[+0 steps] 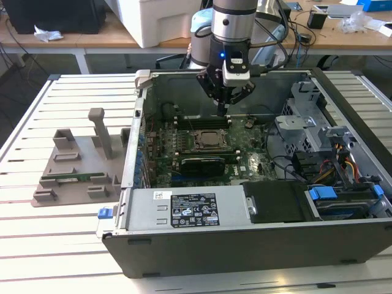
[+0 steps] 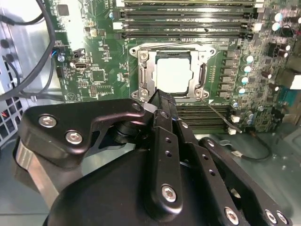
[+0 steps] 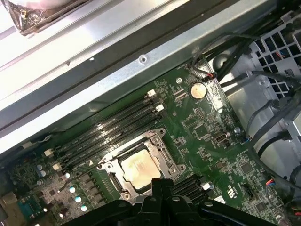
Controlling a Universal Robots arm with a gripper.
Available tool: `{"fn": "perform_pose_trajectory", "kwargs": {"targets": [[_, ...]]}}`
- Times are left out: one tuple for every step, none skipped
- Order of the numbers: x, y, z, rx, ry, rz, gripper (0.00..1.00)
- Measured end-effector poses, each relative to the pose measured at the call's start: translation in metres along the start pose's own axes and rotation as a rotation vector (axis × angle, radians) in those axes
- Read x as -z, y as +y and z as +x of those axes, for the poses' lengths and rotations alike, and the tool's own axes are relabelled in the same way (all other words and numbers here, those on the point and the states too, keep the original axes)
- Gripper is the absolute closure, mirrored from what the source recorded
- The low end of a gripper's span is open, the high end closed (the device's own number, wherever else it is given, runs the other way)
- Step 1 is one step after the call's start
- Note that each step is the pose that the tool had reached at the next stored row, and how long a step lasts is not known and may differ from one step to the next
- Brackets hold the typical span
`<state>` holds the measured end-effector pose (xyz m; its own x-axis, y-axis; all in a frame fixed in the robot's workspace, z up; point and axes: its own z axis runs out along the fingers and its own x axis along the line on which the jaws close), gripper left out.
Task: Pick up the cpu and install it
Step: 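Install the first cpu locking lever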
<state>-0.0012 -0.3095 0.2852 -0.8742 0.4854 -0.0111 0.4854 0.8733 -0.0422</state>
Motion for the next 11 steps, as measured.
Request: {"fn": "perform_pose_trajectory", "kwargs": {"targets": [[0.0,0.0,0.0,0.01,-0.0004,-0.0001,0.89],[0.0,0.0,0.0,0.019,-0.0008,-0.0002,0.89],[0.0,0.0,0.0,0.037,-0.0015,-0.0004,0.89],[0.0,0.0,0.0,0.051,-0.0021,-0.0006,0.89],[0.0,0.0,0.0,0.068,-0.0028,-0.0007,0.89],[0.0,0.0,0.0,0.076,-0.0032,-0.0009,0.89],[0.0,0.0,0.0,0.09,-0.0038,-0.001,0.89],[0.0,0.0,0.0,0.107,-0.0045,-0.0012,0.89],[0.0,0.0,0.0,0.117,-0.0049,-0.0014,0.89],[0.0,0.0,0.0,0.136,-0.0057,-0.0016,0.89],[0.0,0.0,0.0,0.147,-0.0062,-0.0016,0.89]]}}
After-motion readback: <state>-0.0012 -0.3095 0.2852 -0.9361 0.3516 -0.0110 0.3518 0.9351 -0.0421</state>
